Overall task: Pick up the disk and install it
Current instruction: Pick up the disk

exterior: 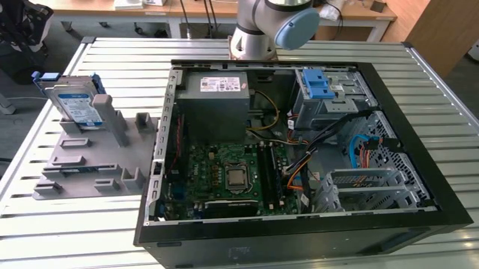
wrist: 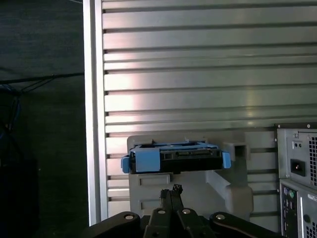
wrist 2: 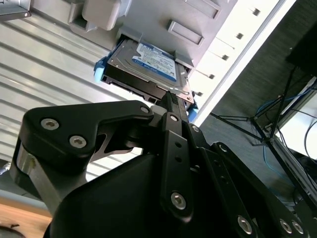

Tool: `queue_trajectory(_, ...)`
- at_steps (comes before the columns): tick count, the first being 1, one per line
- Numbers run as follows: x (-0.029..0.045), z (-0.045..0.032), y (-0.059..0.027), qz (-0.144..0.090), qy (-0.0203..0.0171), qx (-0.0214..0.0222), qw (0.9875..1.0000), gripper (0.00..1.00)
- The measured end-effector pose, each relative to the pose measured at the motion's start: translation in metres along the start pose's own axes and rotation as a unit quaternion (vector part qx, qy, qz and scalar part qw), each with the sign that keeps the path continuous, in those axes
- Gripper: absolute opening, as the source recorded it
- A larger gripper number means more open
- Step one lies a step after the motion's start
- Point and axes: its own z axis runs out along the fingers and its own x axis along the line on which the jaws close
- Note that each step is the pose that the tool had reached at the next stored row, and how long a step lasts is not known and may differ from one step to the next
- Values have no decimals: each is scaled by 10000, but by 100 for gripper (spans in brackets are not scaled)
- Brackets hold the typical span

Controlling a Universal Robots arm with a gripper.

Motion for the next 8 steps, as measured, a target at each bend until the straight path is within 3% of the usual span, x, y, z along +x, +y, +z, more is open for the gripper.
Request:
queue_trajectory(4,0,2,0,-313,13,0,9995,11)
queue_trajectory(8,0,4,0,-672,29,0,9977,11)
